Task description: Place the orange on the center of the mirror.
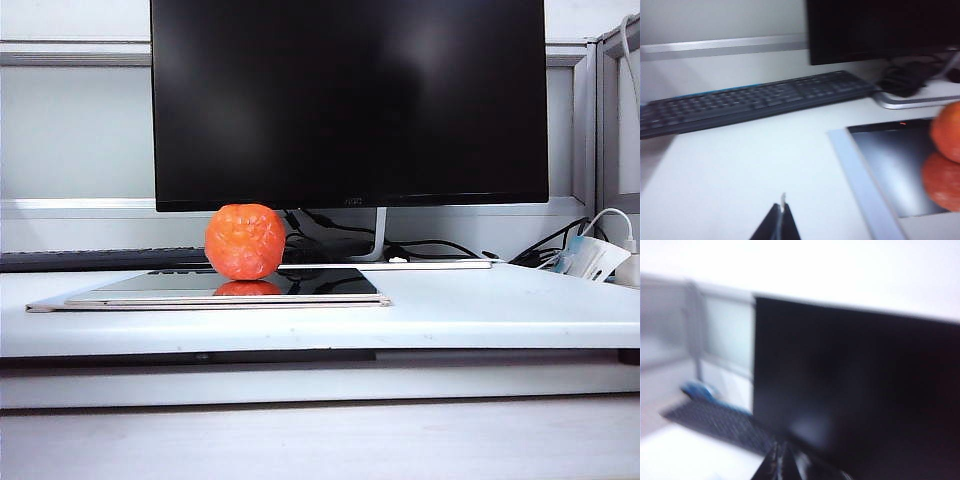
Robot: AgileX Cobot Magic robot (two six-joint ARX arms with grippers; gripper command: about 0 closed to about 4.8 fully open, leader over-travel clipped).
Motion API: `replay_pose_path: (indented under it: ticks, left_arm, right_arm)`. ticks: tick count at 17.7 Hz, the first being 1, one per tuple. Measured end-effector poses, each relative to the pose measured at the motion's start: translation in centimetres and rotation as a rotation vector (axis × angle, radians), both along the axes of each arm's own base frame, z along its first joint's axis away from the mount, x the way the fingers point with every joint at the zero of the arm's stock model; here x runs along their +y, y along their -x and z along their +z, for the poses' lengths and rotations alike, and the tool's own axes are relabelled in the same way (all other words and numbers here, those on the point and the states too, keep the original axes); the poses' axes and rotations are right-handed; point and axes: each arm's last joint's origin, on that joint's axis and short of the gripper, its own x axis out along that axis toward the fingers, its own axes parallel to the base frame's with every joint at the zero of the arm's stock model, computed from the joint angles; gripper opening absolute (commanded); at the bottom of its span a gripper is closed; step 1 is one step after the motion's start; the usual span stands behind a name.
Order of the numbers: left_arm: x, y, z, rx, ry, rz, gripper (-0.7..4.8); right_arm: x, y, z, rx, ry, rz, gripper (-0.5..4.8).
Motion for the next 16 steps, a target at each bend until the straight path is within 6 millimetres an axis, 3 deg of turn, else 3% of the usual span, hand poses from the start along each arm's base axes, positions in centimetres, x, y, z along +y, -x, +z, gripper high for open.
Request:
replay_pose_path:
  ticks: [4, 11, 13, 16]
  left_arm:
    - [0.4, 0.0, 0.0, 0.000, 0.000, 0.043, -0.05]
    - [1.2, -0.1, 0.0, 0.000, 0.000, 0.121, -0.05]
    - [1.2, -0.1, 0.0, 0.000, 0.000, 0.121, -0.05]
    - [1.2, -0.1, 0.0, 0.000, 0.000, 0.121, -0.05]
  right_arm:
    - [-2.7, 3.4, 0.7, -0.007, 0.043, -0.073, -0.02]
    - [-4.8, 6.4, -0.2, -0.040, 0.010, -0.162, -0.02]
    - [-5.3, 6.5, -1.6, -0.026, 0.020, -0.198, -0.02]
    - [-6.0, 6.7, -5.2, 0.031, 0.054, -0.250, -0.02]
